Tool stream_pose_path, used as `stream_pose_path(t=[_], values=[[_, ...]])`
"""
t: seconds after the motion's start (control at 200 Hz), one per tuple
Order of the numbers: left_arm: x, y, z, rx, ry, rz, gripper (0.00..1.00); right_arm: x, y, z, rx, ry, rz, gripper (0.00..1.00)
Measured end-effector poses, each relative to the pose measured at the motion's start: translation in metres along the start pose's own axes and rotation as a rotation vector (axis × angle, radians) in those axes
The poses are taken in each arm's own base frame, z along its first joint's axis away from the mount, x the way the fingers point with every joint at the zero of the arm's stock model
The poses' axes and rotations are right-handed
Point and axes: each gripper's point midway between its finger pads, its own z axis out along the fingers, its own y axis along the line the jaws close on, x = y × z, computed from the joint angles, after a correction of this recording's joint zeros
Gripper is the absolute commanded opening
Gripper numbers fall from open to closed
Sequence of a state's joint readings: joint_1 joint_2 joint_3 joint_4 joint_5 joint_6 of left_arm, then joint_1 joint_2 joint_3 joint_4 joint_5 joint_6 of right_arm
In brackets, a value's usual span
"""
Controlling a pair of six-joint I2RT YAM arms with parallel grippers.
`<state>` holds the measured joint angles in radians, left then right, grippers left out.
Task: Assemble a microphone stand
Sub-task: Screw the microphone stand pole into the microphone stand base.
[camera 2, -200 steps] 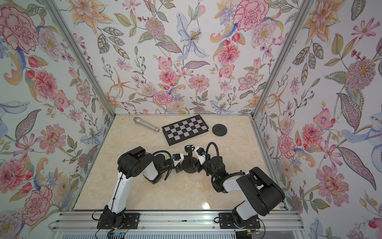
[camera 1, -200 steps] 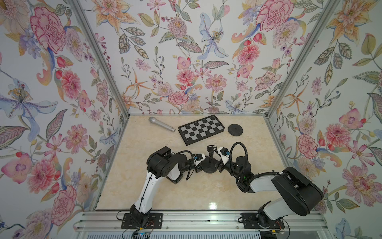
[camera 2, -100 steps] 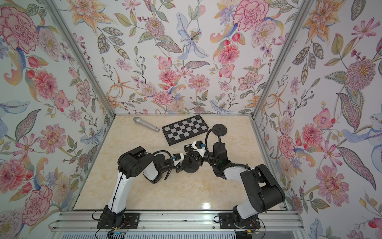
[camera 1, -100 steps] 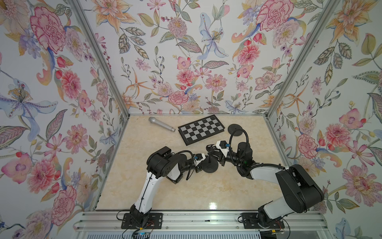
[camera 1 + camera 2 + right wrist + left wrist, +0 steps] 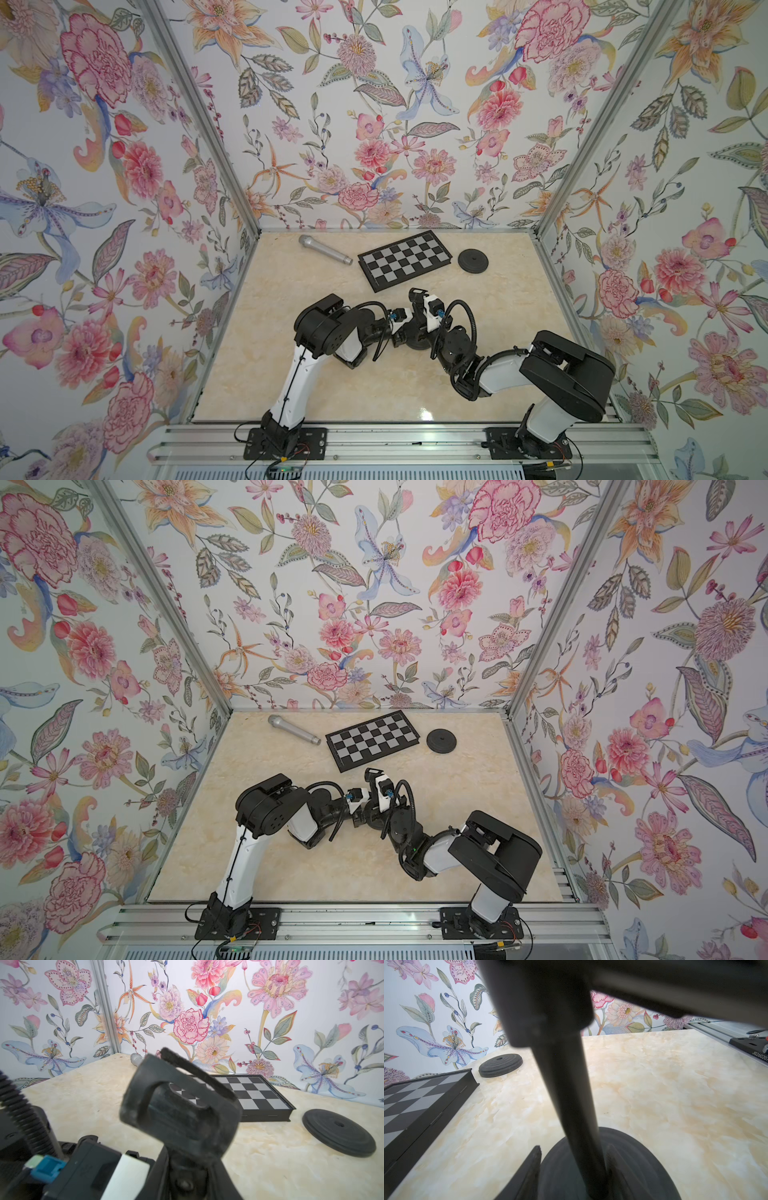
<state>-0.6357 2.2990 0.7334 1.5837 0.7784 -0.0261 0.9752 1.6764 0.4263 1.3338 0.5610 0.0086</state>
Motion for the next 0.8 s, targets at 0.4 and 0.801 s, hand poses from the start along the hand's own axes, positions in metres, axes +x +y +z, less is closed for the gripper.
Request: stream_pose_path(t=[0.4,0.801], values=[[0.003,0.002,0.0,-0.008,0.001,-0.028,0.51,0.044,-0.003,-0.017,-0.427,0.152,-0.004,0.54],[0.011,-0.002,-0.013,0.005,0.023,-0.056,0.53,0.005,-0.007,-0.013,-0.744,0.08,-0.067,0.22]])
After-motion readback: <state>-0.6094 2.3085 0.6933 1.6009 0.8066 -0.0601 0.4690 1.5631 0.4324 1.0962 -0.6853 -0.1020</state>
